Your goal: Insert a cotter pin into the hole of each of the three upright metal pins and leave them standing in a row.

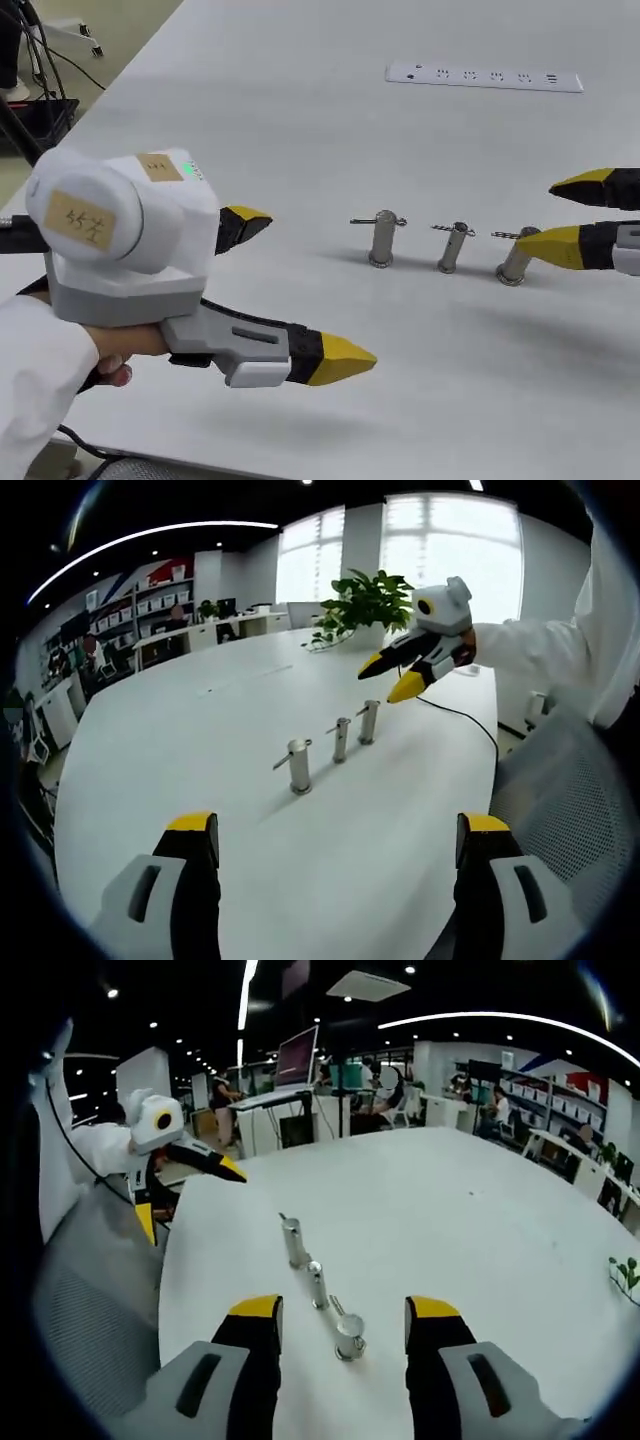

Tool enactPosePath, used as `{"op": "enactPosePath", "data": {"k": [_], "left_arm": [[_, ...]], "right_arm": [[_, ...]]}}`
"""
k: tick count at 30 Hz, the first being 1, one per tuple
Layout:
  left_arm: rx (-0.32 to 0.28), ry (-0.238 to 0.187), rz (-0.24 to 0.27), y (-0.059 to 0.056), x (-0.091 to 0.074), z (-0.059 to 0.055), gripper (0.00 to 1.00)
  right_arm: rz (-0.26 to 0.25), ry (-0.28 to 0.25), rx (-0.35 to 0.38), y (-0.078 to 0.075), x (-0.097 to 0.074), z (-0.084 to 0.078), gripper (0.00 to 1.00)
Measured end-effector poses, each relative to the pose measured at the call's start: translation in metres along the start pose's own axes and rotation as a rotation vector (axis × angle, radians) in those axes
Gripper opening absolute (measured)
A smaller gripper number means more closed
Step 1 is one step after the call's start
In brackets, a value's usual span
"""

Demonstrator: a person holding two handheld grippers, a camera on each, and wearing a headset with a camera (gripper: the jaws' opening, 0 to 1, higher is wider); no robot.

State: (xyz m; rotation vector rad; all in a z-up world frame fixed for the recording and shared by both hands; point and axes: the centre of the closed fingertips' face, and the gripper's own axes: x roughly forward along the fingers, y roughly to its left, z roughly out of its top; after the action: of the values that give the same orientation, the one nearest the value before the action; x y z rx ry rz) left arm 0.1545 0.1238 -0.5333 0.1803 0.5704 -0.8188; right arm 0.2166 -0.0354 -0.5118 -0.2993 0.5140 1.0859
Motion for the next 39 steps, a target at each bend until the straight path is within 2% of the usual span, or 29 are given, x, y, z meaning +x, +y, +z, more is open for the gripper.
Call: {"op": "enactPosePath", "data": {"k": [2, 4, 5, 8, 11, 15, 18, 25, 31, 34, 39], "left_arm": [[-0.003, 0.001, 0.001, 0.0, 0.0, -0.001, 0.98], [0.007, -0.013, 0.029, 0.005, 0.0, 0.001, 0.97], [0.002, -0.015, 0.03, 0.005, 0.0, 0.001, 0.97], [-0.034, -0.056, 0.041, 0.007, -0.002, 0.007, 0.97], [-0.073, -0.095, 0.036, 0.006, -0.005, 0.013, 0.97], [-0.084, -0.099, 0.044, 0.008, -0.01, 0.013, 0.98], [-0.113, -0.112, 0.041, 0.006, -0.014, 0.013, 0.99], [-0.159, -0.147, 0.04, 0.002, -0.018, 0.017, 0.99], [-0.172, -0.137, 0.03, 0.0, -0.021, 0.013, 0.99], [-0.191, -0.142, 0.034, 0.001, -0.023, 0.012, 0.99], [-0.201, -0.135, 0.031, 0.0, -0.025, 0.011, 0.99]], "right_arm": [[-0.004, -0.008, 0.017, 0.006, -0.005, 0.0, 0.47], [-0.006, -0.014, 0.023, 0.011, -0.008, 0.001, 0.5], [-0.009, -0.016, 0.028, 0.009, -0.01, -0.002, 0.51], [-0.045, -0.017, 0.02, 0.01, -0.014, -0.003, 0.52], [-0.073, -0.035, 0.065, 0.012, -0.018, -0.001, 0.59], [-0.083, -0.041, 0.114, 0.016, -0.025, -0.002, 0.67], [-0.083, -0.044, 0.149, 0.019, -0.028, -0.004, 0.72], [-0.091, -0.015, 0.16, 0.024, -0.033, -0.009, 0.83], [-0.111, 0.01, 0.191, 0.024, -0.038, -0.014, 0.89], [-0.116, 0.003, 0.224, 0.028, -0.039, -0.015, 0.93], [-0.158, 0.011, 0.262, 0.028, -0.037, -0.022, 0.98]]}}
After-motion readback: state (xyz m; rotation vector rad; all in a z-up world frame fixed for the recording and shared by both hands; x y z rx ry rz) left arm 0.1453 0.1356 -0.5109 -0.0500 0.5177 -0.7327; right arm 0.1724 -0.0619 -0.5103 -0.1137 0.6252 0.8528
